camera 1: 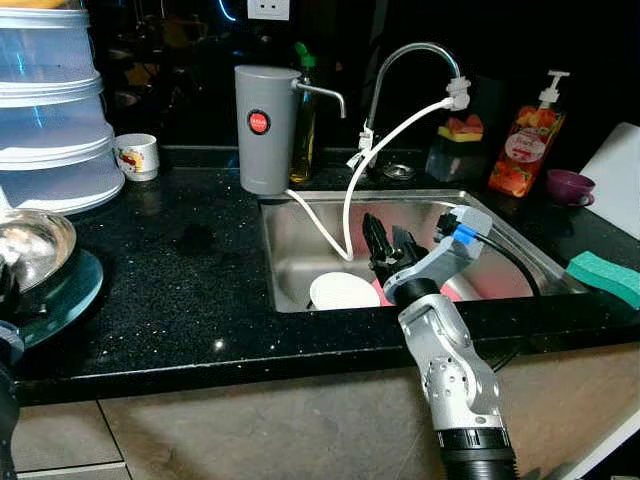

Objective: Kitchen organization

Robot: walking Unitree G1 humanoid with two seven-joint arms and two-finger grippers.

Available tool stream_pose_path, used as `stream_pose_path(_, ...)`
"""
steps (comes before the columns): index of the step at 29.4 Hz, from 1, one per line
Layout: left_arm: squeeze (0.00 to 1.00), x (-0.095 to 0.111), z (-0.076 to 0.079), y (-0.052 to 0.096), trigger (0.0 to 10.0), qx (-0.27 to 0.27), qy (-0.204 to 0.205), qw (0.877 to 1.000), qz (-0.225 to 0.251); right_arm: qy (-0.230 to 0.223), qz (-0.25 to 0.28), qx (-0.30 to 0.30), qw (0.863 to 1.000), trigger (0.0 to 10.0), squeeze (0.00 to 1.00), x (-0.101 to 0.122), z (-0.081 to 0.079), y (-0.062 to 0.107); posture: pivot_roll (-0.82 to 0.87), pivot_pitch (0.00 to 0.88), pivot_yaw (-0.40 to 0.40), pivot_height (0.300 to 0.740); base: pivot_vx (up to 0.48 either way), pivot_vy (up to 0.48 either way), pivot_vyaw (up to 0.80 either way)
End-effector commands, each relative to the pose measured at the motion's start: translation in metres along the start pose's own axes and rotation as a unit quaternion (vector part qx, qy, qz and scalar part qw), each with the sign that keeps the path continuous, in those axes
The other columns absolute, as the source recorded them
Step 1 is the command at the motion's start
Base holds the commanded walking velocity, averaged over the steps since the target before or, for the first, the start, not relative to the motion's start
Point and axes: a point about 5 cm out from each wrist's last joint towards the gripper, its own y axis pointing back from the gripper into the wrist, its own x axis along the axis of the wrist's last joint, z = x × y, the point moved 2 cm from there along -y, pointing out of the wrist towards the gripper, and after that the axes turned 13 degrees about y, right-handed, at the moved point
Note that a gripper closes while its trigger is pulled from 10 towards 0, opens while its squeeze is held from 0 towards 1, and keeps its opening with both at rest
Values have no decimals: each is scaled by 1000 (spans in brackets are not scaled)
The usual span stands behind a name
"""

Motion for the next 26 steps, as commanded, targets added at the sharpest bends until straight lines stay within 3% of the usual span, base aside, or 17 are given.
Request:
stream_pose_path(1, 0, -14, -3, 0, 0, 5, 7, 999, -34, 5, 0, -8, 1000, 10000, 0, -1, 3, 1, 225, 69, -83, 740, 0, 0, 0)
stream_pose_path(4, 0, -12, 1, -3, 0, -4, 0, 1000, -26, 4, 1, -8, 1000, 10000, 0, -1, 3, 1, 223, 66, -81, 740, 0, 0, 0)
stream_pose_path(9, 0, 3, 13, -11, 0, -35, -47, 998, 10, 4, 1, -10, 1000, 10000, 0, -1, 4, 1, 223, 66, -81, 740, 0, 0, 0)
stream_pose_path(10, 0, 10, 19, -15, 4431, -51, -71, 996, 27, 3, 0, -11, 1000, 10000, 0, -1, 4, 1, 223, 66, -81, 740, 0, 0, 0)
stream_pose_path(11, 0, 16, 24, -19, 10000, -63, -78, 994, 39, 3, 0, -12, 1000, 10000, 0, -1, 5, 1, 220, 67, -78, 740, 0, 0, 0)
stream_pose_path(17, 0, 41, 44, -28, 10000, -102, -89, 987, 85, 3, 1, -14, 1000, 10000, 0, -1, 6, 1, 214, 69, -77, 740, 0, 0, 0)
stream_pose_path(23, 0, 56, 69, -29, 10000, -151, -82, 979, 110, 4, 1, -16, 1000, 10000, 0, -1, 7, 2, 212, 69, -75, 740, 0, 0, 0)
stream_pose_path(26, 0, 58, 74, -28, 10000, -160, -82, 977, 115, 3, 1, -17, 1000, 10000, 0, -1, 7, 2, 211, 68, -76, 740, 0, 0, 0)
